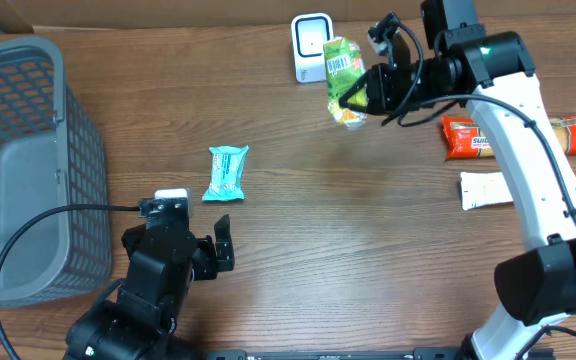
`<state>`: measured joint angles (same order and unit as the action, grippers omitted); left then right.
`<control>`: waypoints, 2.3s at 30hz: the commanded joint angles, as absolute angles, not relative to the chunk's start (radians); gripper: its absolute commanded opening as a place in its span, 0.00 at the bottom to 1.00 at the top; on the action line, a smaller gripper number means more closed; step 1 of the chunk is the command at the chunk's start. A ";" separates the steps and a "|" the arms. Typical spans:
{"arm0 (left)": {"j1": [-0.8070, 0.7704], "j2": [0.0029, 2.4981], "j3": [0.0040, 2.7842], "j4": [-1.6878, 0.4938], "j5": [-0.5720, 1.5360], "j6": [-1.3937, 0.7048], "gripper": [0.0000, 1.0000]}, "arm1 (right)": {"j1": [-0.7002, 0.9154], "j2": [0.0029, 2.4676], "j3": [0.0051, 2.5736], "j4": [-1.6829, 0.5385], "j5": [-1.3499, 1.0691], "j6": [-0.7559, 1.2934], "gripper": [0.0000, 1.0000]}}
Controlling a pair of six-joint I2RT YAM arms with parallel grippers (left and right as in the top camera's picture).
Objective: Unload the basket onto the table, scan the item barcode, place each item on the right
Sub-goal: 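Lift the green tea pouch and carry it to the white scanner, then hold the green tea pouch barcode in front of the scanner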
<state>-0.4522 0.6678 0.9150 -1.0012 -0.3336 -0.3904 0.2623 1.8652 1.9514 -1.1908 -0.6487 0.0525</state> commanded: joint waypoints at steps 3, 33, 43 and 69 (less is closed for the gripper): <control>-0.459 0.665 0.910 -0.997 -0.347 -0.405 1.00 | 0.365 1.819 2.149 -1.148 -0.033 0.072 0.04; -0.459 0.665 0.910 -0.997 -0.347 -0.405 1.00 | 0.496 2.373 2.151 -0.311 0.740 -0.933 0.04; -0.459 0.665 0.910 -0.997 -0.347 -0.405 1.00 | 0.465 2.507 2.151 -0.113 0.732 -1.048 0.04; -0.459 0.665 0.910 -0.997 -0.347 -0.405 1.00 | 0.454 2.558 2.150 0.051 0.741 -1.044 0.04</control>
